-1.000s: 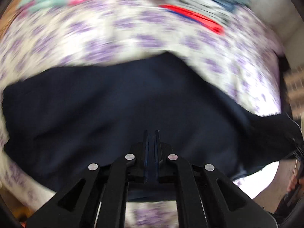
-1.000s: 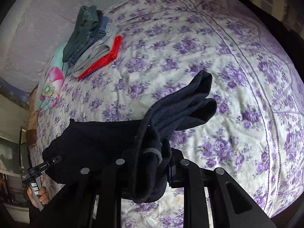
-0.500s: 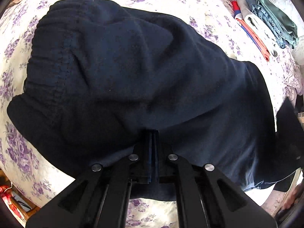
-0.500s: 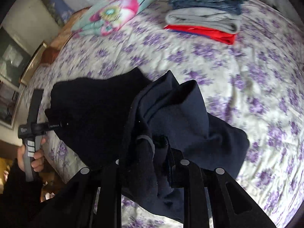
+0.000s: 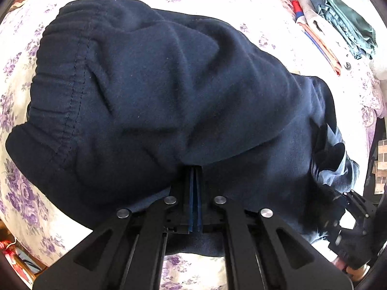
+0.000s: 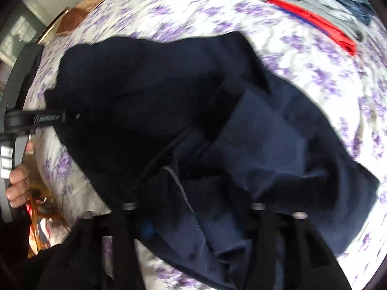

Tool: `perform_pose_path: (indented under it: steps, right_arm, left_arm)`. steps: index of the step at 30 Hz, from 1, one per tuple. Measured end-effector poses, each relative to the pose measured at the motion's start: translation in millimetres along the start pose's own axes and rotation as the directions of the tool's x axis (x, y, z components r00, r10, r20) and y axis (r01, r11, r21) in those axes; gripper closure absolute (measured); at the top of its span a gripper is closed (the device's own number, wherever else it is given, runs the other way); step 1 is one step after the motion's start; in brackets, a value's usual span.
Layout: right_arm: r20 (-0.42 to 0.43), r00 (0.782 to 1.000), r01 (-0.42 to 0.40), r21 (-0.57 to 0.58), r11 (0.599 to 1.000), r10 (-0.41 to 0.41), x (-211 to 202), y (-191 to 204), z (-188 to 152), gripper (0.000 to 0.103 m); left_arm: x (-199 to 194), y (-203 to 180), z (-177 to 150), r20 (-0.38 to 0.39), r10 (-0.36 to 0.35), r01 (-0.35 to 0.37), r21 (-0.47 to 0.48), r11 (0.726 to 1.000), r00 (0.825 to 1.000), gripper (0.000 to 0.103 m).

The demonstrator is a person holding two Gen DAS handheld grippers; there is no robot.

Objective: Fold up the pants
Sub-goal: 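Lay the folded sweatpants on the bed and open both grippers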

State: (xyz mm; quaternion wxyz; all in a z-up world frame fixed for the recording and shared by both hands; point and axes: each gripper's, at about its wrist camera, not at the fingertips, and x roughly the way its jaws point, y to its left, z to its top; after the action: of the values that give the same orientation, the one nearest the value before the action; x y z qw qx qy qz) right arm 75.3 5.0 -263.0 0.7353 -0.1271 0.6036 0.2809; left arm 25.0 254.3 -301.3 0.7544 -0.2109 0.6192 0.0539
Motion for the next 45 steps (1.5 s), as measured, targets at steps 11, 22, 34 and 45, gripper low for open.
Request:
perform_pose_path:
  steps: [11,22,34,45]
  right_arm:
    - [0.114,0.986,-0.117,-0.033,0.993,0.121,-84,-12,7,0.058]
    - [0.041,0.999,0.021,0.083,0.996,-0.025,10,-57,55,0.095]
    - [-0.06,0.981,-0.18,0.04,0.983,0.182,-35,-25,-23,0.088]
    - [0.002,0.989,-0.146,0.063,0.987,0.146,-50,-29,-38,0.07]
  left_arm:
    - [1,-2,3,-0.005,-0.008,0.008,0.005,1.0,1.0,0.1]
    - [4,5,1,0.0,-0.055,0.055,-0.009,0.998,0.999,0.1]
    - [-102,59,-17,0.174,-0.066,0.085,-0.1,0.991,0.982,0.088]
    - [-111,105,-27,0.159,-0.022,0.064,-0.261,0.963,0.987,0.029]
